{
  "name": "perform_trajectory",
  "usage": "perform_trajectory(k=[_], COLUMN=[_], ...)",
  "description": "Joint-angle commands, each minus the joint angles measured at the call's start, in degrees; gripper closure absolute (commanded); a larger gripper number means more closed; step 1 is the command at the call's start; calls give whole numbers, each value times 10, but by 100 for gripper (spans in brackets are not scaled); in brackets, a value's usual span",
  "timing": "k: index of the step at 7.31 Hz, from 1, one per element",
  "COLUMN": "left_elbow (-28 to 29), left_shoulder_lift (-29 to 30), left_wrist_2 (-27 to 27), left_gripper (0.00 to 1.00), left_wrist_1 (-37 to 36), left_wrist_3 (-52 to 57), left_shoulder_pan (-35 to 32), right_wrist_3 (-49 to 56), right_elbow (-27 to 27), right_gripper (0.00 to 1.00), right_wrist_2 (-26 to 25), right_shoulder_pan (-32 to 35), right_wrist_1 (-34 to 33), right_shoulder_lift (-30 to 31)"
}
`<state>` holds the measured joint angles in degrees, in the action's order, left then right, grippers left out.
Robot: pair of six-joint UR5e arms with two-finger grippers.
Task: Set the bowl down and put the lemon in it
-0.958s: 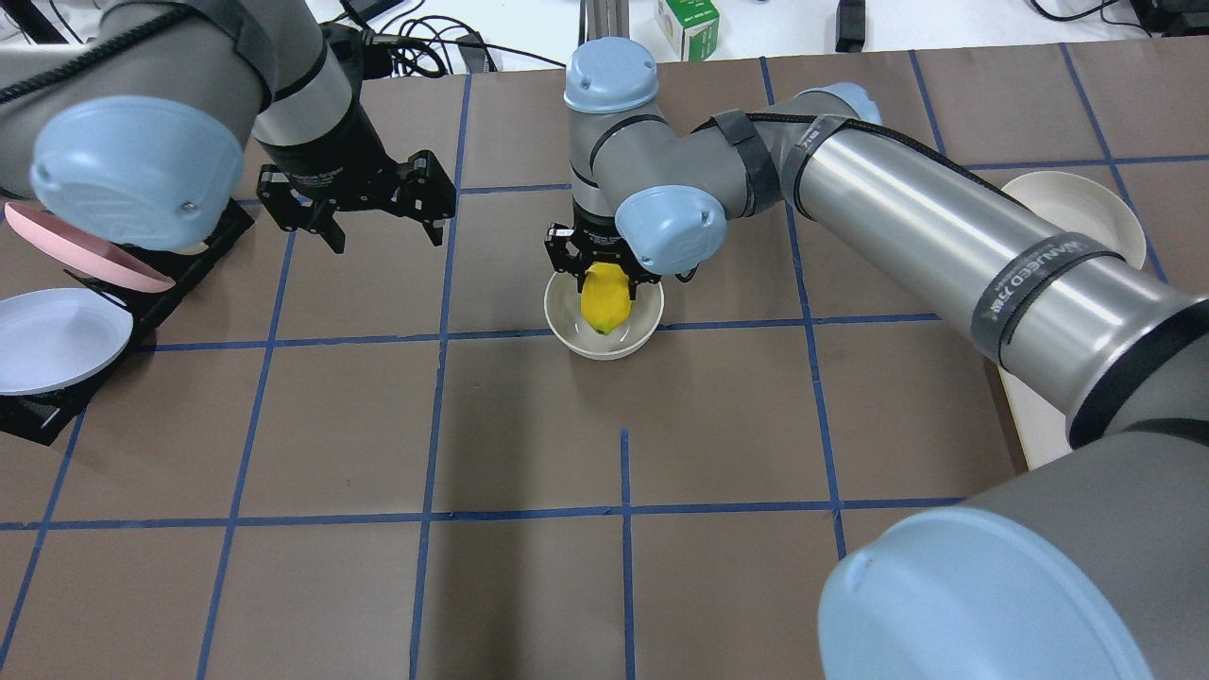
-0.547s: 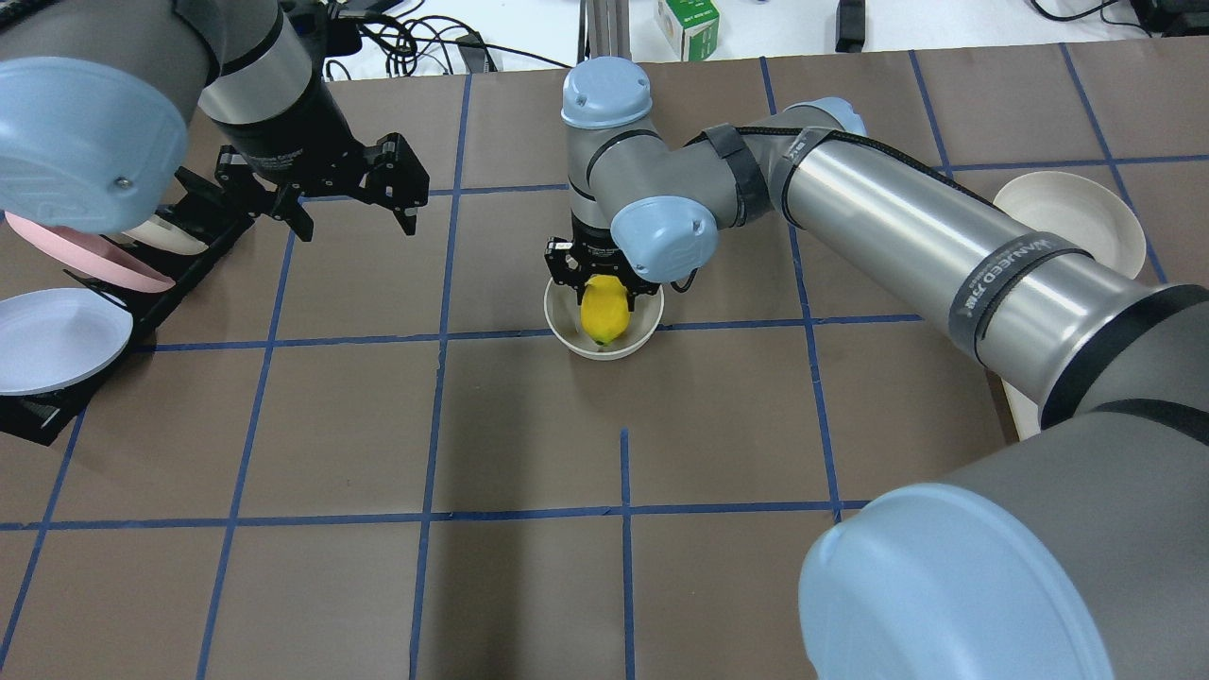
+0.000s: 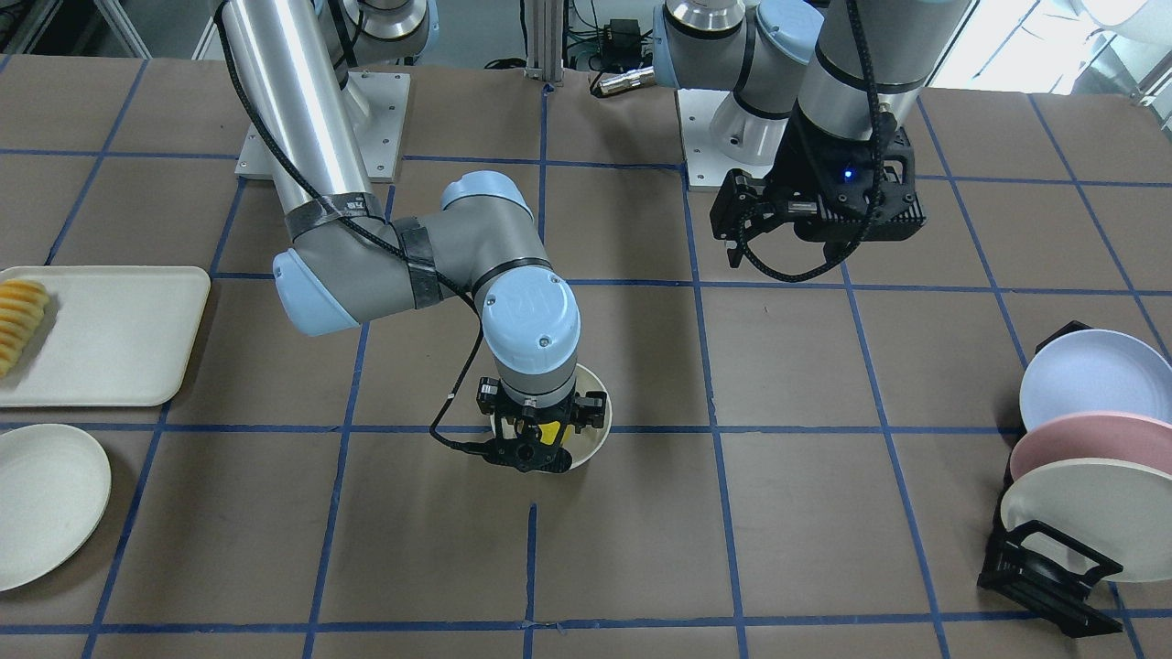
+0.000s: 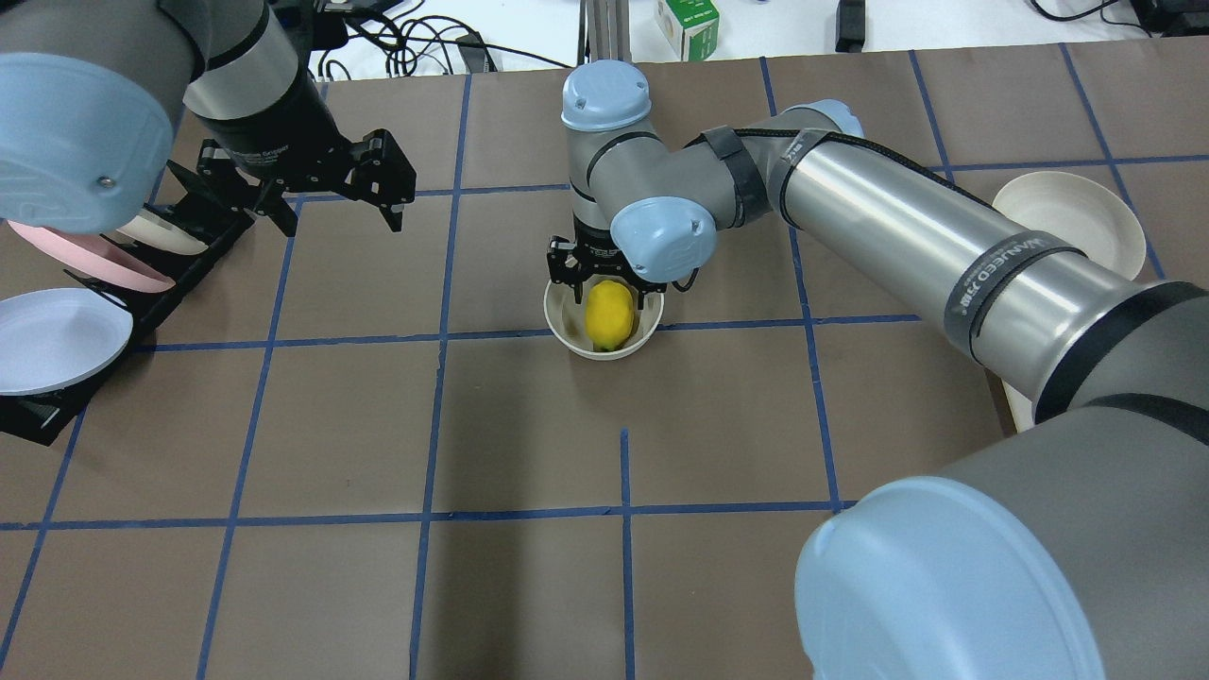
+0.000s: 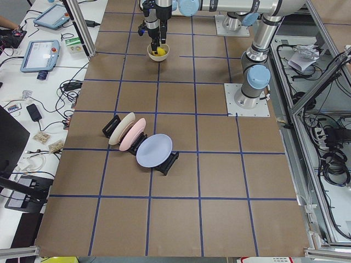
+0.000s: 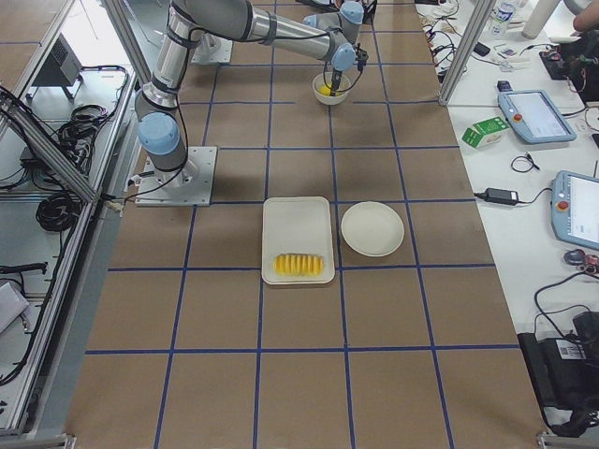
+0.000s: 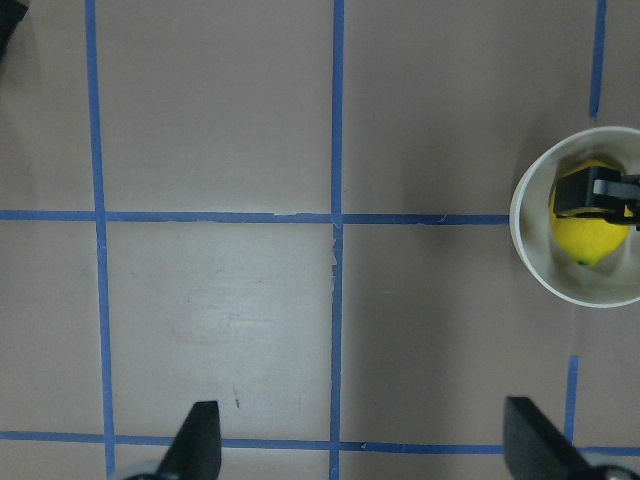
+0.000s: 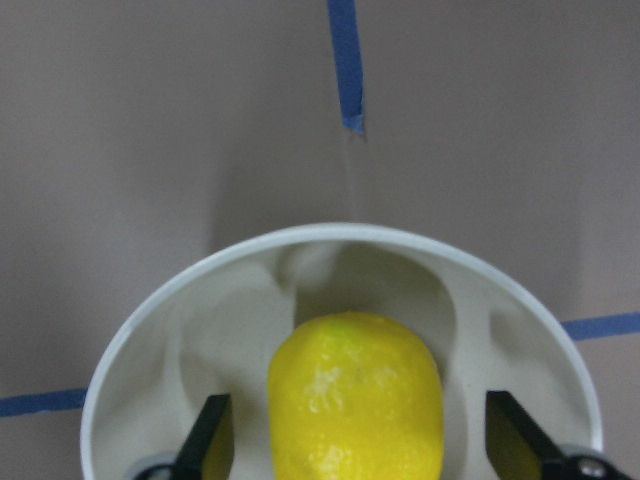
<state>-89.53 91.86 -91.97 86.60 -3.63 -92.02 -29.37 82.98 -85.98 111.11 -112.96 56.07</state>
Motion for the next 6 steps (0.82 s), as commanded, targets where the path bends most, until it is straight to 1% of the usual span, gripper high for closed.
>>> perform_trajectory(k=[1, 2, 4, 5, 6], left_elbow=[1, 1, 1, 0, -2], left_shoulder_lift=[3, 3, 9, 9, 10], left_wrist_2=[1, 0, 0, 0, 6], left_gripper=[0, 0, 0, 0, 0], left_wrist_1=[1, 1, 1, 1, 1], left_wrist_3=[1, 3, 3, 4, 11], left_shoulder_pan=[11, 11, 11, 11, 6], right_wrist_3=[4, 20, 82, 157, 169], right_elbow=[-1, 5, 6, 7, 7], right_gripper=[0, 0, 0, 0, 0], right_wrist_2=[-1, -2, -2, -3, -23], right_shoulder_pan=[-18, -38, -96, -134, -170], right_wrist_1=[41, 85, 117, 128, 175], right_shoulder_lift=[44, 81, 155, 180, 205])
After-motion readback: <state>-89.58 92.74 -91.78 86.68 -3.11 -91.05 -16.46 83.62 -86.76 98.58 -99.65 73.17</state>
